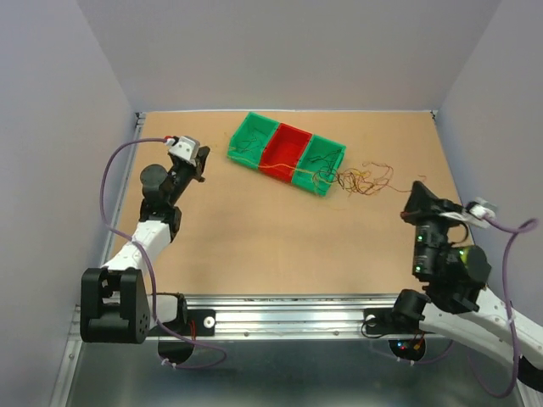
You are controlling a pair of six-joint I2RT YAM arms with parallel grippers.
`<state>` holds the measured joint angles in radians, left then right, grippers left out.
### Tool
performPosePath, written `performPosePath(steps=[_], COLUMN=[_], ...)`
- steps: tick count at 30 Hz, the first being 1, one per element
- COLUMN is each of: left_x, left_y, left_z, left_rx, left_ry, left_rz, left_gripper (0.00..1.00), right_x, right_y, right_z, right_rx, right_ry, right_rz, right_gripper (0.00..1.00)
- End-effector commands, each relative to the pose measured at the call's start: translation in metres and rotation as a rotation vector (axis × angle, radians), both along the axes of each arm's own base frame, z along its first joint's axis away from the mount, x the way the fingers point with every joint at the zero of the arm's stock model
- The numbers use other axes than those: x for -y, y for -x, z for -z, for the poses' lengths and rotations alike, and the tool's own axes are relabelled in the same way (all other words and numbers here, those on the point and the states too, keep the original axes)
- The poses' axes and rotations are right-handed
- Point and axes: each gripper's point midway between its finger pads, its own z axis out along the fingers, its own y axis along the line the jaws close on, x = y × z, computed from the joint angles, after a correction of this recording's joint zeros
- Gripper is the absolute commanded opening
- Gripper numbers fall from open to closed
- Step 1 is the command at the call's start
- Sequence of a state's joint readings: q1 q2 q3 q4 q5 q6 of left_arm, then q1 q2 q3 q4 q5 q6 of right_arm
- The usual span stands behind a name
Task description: Untangle the cables
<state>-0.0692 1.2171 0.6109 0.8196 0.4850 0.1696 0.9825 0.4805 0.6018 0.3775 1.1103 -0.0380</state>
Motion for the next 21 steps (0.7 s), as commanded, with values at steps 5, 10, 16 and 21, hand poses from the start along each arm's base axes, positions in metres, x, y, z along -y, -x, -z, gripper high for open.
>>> performPosePath(steps=[5, 10, 16, 21], left_x=[-0.02, -0.027, -0.119, -0.16], left_y=[0.013, 0.021, 0.007, 0.015], left_z=[-0.08, -0.091, -0.093, -0.092], left_rx=[0.201, 0.23, 0.213, 0.217], left_ry=[0.168, 0.188, 0.376, 0.469], left_rz=[-0.106, -0.139, -0.655, -0.802], left_gripper=[0.0, 0.0, 0.0, 0.0], right_x=[0.042, 0.013, 0.005, 0.038], right_y=[0.025, 0.008, -0.004, 0.012], right_z=[0.005, 0.005, 0.009, 0.014], right_rx=[0.083, 0.026, -0.049, -0.041], right_ry=[-0.162, -0.052, -0.014, -0.114], right_rz=[0.023, 0.001, 0.078, 0.156], right_gripper=[0.01, 0.01, 0.0, 0.0])
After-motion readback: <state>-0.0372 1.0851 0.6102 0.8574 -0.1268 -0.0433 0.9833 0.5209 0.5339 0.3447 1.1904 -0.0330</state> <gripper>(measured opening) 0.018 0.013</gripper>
